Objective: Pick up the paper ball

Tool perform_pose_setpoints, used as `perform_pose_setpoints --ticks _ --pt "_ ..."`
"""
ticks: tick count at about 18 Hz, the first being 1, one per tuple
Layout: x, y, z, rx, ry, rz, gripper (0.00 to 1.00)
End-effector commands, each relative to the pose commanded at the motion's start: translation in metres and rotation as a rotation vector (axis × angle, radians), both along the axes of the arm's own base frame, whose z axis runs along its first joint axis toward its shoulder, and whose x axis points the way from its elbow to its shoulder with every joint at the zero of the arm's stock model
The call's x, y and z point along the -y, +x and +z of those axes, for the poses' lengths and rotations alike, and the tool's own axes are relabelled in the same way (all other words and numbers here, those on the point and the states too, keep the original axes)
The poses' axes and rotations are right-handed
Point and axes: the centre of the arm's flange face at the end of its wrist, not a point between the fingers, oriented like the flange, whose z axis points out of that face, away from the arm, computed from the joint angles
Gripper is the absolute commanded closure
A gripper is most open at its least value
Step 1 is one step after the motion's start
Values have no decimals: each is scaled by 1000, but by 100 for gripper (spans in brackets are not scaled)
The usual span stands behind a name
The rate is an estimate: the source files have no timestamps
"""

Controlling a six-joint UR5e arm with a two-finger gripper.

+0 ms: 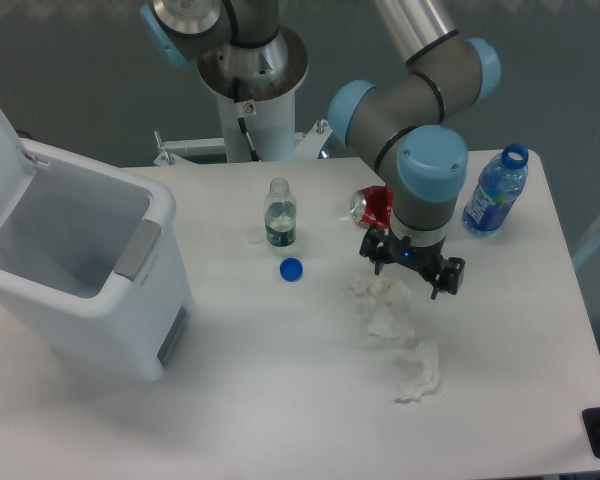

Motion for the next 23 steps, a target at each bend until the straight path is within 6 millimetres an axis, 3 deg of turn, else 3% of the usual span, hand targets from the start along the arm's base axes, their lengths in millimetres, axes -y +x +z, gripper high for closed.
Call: perform_pose_setpoints --ticks 6,10,12,17,19,23 --pt "2 3 -13 -8 -65 9 0" --pt "-10 8 -26 0 -68 20 0" --pt "-21 14 -32 -2 -73 36 7" --pt "-36 30 -39 -8 -103 9 12" --pt "-37 34 -45 -20 -138 2 17" --pt "-38 42 -48 -30 -167 -9 41"
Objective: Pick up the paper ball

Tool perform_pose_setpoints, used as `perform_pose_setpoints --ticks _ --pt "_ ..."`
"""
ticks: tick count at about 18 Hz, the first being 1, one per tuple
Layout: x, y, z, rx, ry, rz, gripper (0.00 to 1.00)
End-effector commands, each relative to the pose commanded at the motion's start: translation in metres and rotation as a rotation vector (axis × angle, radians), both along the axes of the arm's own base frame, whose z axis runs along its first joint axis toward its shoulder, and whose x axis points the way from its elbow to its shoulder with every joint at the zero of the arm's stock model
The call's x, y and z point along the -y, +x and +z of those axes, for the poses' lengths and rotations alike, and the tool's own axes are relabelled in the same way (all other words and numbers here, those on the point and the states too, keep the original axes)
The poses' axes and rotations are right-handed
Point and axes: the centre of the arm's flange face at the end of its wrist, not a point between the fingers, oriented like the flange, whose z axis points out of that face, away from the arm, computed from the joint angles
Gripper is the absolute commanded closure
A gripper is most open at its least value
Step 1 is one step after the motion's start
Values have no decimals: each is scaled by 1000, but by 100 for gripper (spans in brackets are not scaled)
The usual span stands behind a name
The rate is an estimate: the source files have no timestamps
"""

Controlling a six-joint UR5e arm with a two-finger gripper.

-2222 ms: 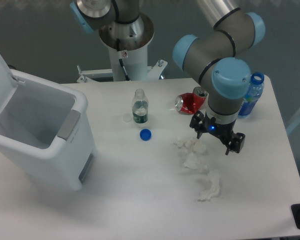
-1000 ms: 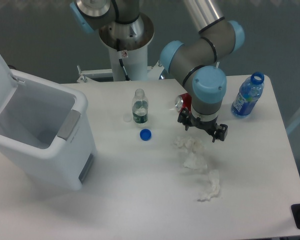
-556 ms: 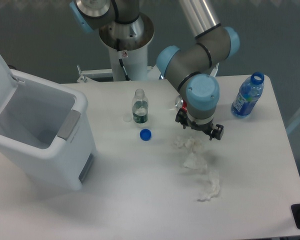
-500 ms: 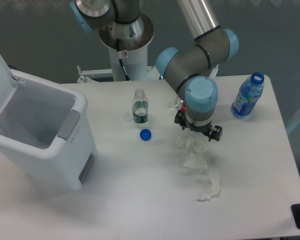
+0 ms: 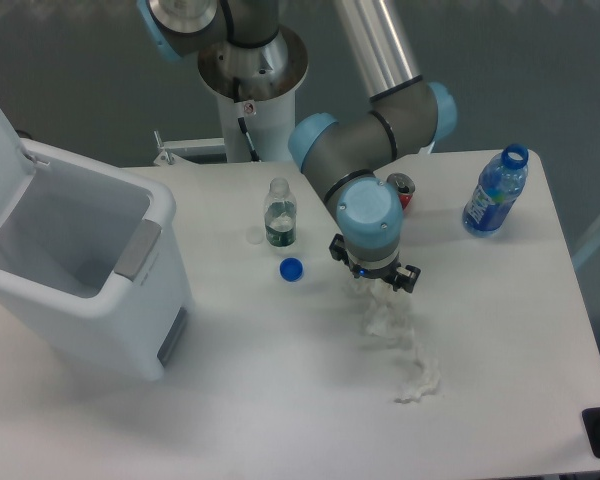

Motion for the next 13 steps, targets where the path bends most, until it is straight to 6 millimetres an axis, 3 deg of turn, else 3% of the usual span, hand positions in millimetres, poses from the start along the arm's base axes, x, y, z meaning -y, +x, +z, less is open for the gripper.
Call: perform_pose_setpoints --ticks 3,6,9,11,13 --pt "0 0 -1 -1 0 10 65" --pt "0 0 -5 -1 -2 27 80" --pt "-2 0 -3 -18 -15 25 89" --pt "-4 -2 0 -26 -9 31 100" --pt "-5 -4 4 -28 0 31 100"
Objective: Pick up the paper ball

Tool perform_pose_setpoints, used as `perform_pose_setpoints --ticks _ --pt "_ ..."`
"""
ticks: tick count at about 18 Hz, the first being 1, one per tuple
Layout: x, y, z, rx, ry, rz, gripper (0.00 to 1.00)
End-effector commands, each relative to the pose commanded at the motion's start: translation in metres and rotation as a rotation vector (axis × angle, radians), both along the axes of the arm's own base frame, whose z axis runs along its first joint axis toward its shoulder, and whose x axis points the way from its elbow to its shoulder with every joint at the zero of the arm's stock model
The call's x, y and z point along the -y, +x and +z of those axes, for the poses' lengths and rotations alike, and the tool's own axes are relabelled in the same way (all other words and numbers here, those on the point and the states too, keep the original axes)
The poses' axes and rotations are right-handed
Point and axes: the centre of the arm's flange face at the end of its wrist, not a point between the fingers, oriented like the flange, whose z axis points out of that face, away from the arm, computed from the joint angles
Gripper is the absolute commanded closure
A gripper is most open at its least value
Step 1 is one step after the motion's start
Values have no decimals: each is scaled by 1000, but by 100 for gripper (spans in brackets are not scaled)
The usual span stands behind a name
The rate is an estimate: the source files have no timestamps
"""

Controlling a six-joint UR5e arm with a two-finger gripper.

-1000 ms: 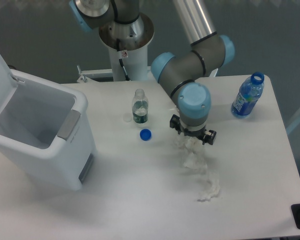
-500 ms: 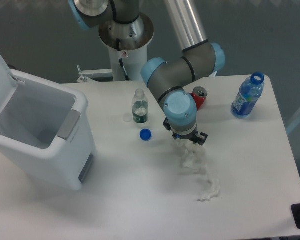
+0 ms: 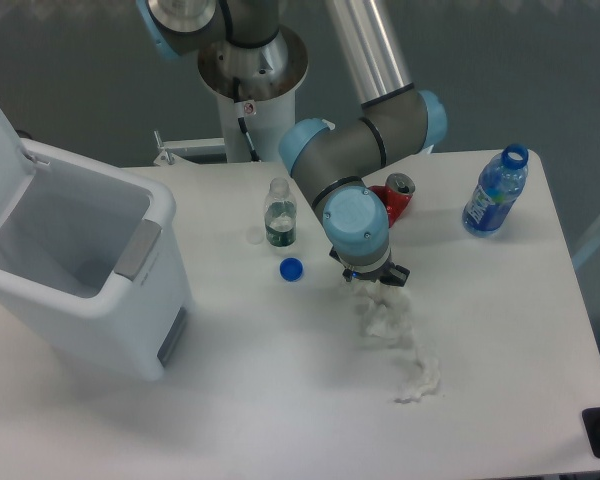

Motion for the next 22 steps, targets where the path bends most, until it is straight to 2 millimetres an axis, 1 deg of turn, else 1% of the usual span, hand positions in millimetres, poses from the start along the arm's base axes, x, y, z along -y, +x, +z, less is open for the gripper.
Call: perform_pose_setpoints --ticks 5,7,9,10,12,15,18,20,22 --pt "-14 -28 43 -57 52 -1 100" --pt "-21 -39 66 -29 67 -3 100" --pt "-26 -48 82 23 66 -26 100" --pt "-29 -52 87 25 69 -29 100" --pt "-33 -52 95 30 104 -32 100" --pt "-38 -56 114 30 127 -144 100" --pt "-37 -68 131 28 161 -177 100" --pt "-38 -70 140 34 178 -189 100" --pt "-37 -73 143 33 181 -197 100"
